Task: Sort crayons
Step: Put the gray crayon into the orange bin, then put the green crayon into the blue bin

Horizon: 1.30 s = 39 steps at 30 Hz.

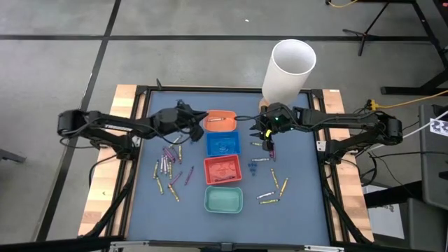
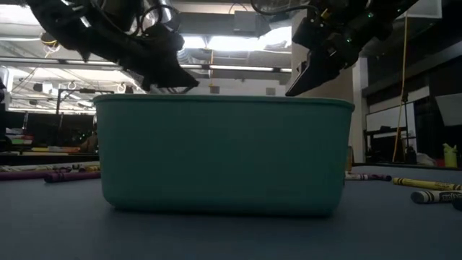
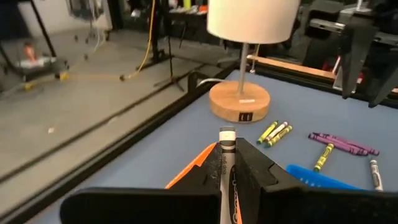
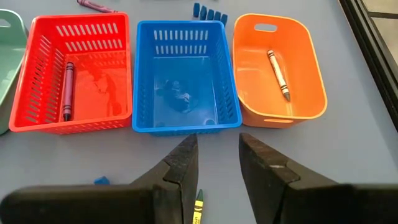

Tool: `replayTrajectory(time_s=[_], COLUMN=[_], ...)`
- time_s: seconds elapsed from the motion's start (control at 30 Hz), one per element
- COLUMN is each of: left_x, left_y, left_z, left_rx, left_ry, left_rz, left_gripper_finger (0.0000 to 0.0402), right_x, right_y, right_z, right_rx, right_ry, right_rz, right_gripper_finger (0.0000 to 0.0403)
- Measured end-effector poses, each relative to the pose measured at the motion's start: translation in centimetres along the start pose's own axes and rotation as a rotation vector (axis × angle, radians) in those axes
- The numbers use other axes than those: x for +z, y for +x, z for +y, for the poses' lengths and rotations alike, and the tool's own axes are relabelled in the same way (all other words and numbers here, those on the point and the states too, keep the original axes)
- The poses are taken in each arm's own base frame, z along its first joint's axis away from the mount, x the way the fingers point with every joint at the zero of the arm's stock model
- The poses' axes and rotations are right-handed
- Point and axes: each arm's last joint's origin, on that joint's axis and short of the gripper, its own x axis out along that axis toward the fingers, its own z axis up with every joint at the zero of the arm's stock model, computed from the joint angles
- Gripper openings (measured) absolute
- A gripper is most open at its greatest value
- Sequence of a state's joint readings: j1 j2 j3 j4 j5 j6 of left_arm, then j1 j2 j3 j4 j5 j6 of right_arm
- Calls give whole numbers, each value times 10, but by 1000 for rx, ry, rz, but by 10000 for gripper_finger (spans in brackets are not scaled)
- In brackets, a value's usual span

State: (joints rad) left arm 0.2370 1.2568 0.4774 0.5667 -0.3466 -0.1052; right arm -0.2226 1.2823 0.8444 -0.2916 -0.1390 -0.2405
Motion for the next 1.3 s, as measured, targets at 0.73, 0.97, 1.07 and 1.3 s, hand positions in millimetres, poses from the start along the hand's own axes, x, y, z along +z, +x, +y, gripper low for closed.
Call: replayTrajectory(time_s=[0.73, 0.97, 1.07, 1.3], left_x=[-53, -49, -48, -48], left_y=[57, 72, 73, 73], left_z=[-19, -25, -25, -25], left_rx=[-63, -63, -63, -62], left_ry=[219, 218, 211, 208], left_rz=[-41, -42, -43, -39], left_gripper_finger=[17, 22, 35, 82], right_x=[0, 0, -1, -3], right_y=[0, 0, 0, 0], right_z=[0, 1, 1, 1], right_rx=[10, 11, 12, 17], right_ry=[56, 57, 57, 82], right_rz=[-1, 3, 6, 30], right_gripper_finger=[115, 115, 115, 115])
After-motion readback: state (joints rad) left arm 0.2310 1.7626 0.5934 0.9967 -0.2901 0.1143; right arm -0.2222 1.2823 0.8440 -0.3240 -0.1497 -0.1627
